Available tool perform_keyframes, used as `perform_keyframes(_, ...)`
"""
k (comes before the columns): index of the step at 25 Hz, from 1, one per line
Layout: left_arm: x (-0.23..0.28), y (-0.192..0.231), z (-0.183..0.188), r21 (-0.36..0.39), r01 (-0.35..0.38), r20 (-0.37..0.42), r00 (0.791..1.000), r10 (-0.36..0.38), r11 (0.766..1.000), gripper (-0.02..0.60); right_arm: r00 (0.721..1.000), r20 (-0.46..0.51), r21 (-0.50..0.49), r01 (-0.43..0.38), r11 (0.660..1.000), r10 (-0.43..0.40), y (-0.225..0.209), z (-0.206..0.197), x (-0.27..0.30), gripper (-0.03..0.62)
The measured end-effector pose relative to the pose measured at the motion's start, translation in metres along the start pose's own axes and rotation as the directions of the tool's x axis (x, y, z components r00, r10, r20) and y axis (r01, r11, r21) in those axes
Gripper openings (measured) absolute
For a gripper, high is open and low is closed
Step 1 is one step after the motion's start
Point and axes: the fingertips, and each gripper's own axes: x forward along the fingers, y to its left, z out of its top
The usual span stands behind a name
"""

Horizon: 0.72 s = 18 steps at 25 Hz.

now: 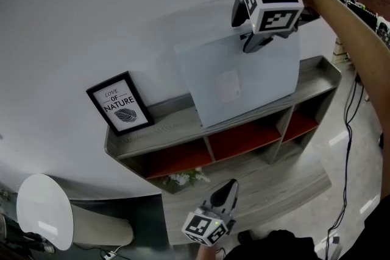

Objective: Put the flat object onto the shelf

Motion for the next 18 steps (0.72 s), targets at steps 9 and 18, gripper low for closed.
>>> perform_keyframes(9, -0.0018, -0.0007, 0.0021, -0.006, -0.003, -0.003, 1.000, 0.003, 1.000, 0.012, 1.000, -0.025, -0.011, 0.005, 1.000, -0.005, 0.0000, -0.0016, 0.0005, 0.284)
perform_keyframes(18, -0.0010, -0.0027, -0.0001, -0.002, 0.006, -0.001, 1.000, -0.006, 1.000, 0.012, 0.999, -0.029, -0.015, 0.016, 1.000, -0.016, 0.0023, -0.0013, -0.0001, 0.285)
